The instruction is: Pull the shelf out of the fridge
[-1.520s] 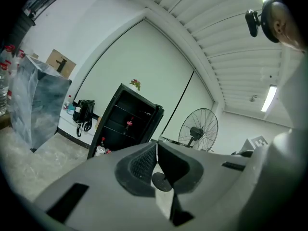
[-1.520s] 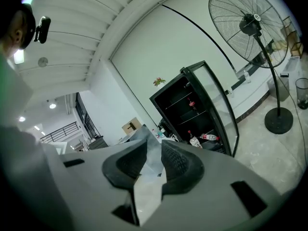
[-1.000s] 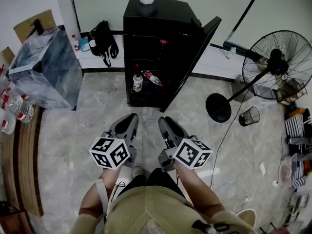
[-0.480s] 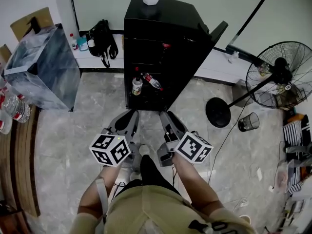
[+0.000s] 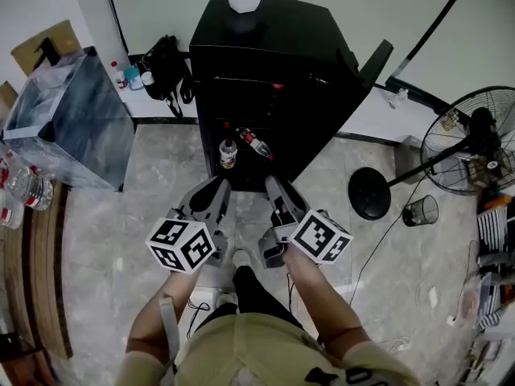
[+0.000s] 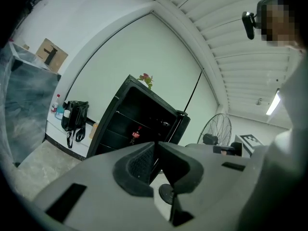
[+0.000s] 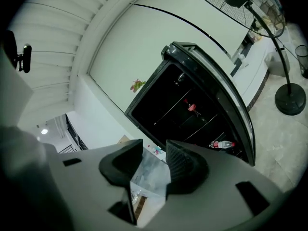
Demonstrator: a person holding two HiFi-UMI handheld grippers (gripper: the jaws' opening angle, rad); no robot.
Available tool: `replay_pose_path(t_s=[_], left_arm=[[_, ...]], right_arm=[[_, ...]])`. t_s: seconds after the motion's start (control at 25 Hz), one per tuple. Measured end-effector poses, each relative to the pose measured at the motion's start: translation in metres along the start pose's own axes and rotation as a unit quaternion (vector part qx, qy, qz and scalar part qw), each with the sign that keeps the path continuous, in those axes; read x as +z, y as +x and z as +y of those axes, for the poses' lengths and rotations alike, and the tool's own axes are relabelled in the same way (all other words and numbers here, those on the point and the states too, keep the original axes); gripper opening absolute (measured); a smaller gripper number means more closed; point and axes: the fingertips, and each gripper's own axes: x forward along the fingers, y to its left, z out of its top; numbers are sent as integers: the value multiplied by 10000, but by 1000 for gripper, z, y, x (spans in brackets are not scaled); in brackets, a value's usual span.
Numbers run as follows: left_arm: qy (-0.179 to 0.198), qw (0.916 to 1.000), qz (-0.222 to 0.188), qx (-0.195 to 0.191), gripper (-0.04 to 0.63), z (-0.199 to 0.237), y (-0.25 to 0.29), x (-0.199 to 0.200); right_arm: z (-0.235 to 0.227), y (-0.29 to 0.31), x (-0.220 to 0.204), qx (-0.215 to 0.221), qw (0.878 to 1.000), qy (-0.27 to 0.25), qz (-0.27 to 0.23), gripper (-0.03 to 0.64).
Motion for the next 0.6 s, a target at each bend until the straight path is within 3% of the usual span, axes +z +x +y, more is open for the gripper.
replay_pose_path(t_s=[0.6], left_arm=[[-45, 9997, -135, 197, 16, 48, 97, 21]], right_arm=[[-62, 97, 68, -123, 9992, 125, -360, 141]])
